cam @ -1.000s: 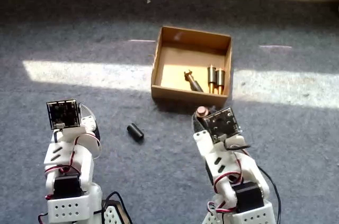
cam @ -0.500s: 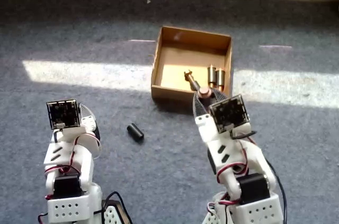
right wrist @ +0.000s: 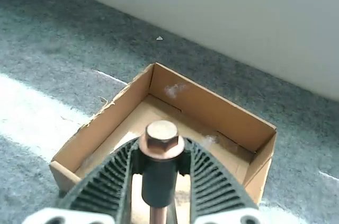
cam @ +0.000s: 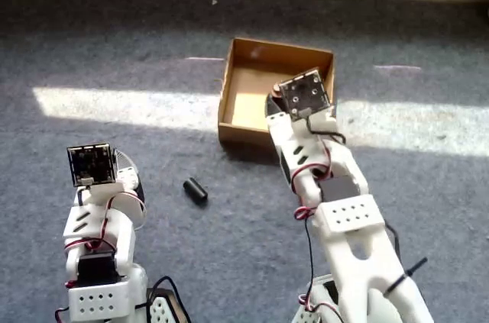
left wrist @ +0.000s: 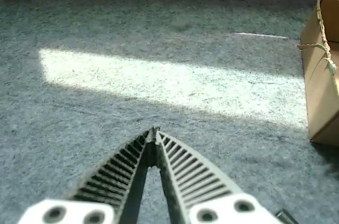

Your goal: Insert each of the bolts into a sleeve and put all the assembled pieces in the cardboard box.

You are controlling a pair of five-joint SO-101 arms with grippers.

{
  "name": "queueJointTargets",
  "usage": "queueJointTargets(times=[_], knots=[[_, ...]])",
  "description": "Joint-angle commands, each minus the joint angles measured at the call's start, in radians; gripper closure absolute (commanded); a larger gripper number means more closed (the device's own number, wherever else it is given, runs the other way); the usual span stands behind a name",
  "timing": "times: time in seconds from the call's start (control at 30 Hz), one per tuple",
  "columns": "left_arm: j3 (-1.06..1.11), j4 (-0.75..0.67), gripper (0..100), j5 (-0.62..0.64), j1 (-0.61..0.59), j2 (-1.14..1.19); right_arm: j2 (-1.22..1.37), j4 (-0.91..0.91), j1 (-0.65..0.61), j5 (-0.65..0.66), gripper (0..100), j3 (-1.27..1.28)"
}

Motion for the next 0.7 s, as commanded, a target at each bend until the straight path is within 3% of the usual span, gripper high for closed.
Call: queueJointTargets(times=[0.0, 0.3, 0.57, 0.67], knots=[[0.022, 0.003, 99, -0.014, -0.01, -0.008, 0.125, -0.173, 0.03, 0.003, 99.3, -0.073], [0.022, 0.003, 99, -0.014, -0.008, -0.007, 0.418, -0.438, 0.079, 0.003, 99.3, -0.067], [0.022, 0.003, 99, -0.014, -0.008, -0.007, 0.46, -0.432, 0.09, 0.003, 99.1, -0.061], [0.022, 0.003, 99, -0.014, -0.008, -0.007, 0.45, -0.343, 0.09, 0.003, 93.9, -0.067]])
